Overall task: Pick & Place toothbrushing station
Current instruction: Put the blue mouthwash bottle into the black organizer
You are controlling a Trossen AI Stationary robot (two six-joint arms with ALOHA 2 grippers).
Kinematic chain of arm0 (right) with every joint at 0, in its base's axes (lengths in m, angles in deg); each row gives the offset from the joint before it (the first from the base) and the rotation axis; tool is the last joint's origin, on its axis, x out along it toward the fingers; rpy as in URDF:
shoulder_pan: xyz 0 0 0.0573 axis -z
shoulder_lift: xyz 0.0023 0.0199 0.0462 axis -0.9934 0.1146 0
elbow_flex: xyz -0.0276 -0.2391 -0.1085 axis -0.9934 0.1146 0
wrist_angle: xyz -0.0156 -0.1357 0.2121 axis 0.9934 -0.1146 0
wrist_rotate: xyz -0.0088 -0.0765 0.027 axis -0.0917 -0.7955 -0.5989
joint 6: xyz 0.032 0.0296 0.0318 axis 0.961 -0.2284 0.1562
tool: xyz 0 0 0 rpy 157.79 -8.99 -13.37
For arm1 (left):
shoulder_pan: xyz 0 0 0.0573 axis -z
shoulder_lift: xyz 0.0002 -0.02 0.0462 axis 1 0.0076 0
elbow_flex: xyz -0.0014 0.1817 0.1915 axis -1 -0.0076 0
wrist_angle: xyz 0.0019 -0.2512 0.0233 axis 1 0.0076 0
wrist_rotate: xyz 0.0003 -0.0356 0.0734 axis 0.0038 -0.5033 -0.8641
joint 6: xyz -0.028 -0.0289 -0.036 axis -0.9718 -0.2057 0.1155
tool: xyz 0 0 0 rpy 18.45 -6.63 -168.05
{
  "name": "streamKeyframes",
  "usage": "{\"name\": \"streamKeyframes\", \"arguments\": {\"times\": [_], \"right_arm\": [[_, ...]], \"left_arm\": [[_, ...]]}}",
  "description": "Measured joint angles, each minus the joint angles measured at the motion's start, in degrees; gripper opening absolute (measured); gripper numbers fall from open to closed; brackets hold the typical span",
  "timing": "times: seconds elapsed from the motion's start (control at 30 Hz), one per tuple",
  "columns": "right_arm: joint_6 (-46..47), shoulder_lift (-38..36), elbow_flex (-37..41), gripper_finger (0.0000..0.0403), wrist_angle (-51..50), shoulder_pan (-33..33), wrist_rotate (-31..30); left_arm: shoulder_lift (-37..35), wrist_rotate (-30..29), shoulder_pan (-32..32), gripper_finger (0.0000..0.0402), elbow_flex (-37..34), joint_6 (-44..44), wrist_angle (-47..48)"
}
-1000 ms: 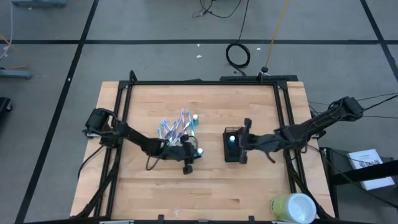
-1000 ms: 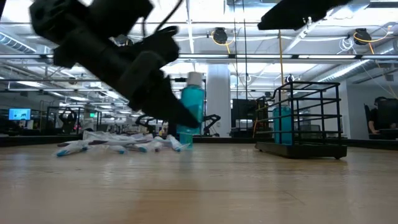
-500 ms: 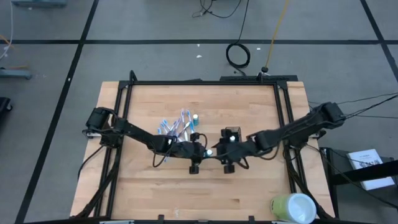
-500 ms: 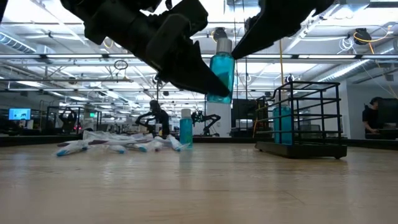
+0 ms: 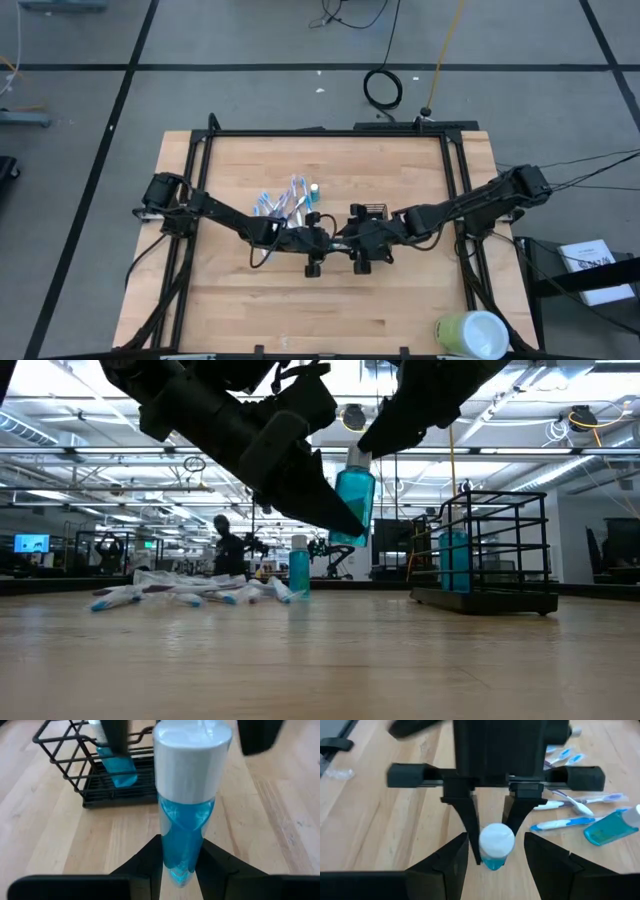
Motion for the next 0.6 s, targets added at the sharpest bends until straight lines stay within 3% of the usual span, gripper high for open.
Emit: {"name": "streamKeyframes", "arguments": {"times": [0.2,0.6], "right_arm": [[0.55,-0.01,0.00,0.0181,-0.07,0.44,-0.10],[-0.50,-0.01,0.00,0.0120,-0.01,0.55,-0.08]], "left_arm": [[-0.04,0.01,-0.40,0.0098,0.02,0.02,-0.83],[-0.04,0.00,-0.40,0.0097,0.02,-0.05,-1.54]]}}
